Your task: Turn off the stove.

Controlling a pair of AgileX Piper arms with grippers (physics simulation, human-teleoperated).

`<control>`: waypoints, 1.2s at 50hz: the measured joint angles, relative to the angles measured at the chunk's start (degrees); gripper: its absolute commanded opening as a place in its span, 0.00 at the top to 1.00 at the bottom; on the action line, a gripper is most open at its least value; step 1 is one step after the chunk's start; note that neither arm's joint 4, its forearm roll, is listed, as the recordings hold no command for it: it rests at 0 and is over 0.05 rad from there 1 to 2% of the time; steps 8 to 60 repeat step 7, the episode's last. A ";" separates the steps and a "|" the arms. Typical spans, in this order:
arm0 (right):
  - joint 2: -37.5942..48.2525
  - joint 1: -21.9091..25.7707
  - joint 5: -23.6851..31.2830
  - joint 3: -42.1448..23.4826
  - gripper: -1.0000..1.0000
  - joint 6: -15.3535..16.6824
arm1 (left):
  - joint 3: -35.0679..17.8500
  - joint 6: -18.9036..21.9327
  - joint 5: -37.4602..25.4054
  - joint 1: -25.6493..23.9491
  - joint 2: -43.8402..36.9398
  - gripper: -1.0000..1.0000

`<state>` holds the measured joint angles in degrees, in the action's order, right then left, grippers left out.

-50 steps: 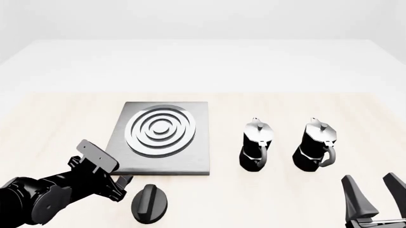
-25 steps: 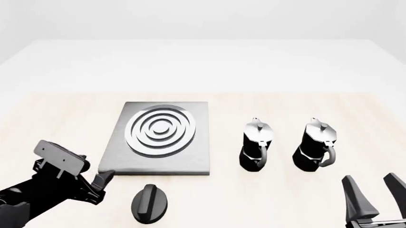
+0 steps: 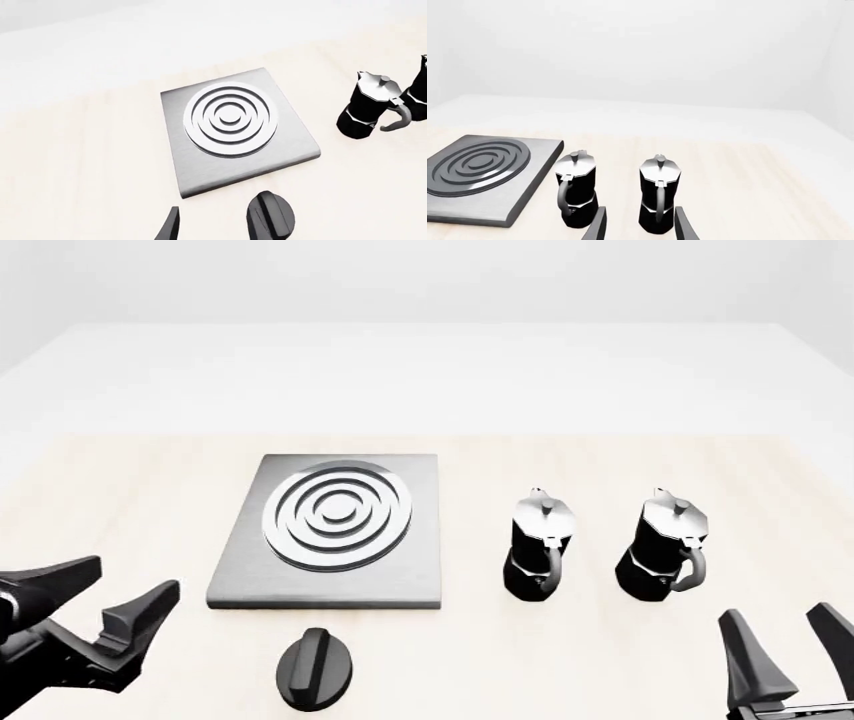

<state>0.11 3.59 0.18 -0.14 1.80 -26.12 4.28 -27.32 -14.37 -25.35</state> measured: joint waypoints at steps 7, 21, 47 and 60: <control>-0.02 0.12 -0.11 0.00 0.00 0.33 | -0.74 -2.51 -3.27 -0.26 5.69 0.00; -0.02 0.12 -0.11 0.00 0.00 0.33 | -0.74 -2.51 -3.27 -0.26 5.69 0.00; -0.02 0.12 -0.11 0.00 0.00 0.33 | -0.74 -2.51 -3.27 -0.26 5.69 0.00; -0.02 0.12 -0.11 0.00 0.00 0.33 | -0.74 -2.51 -3.27 -0.26 5.69 0.00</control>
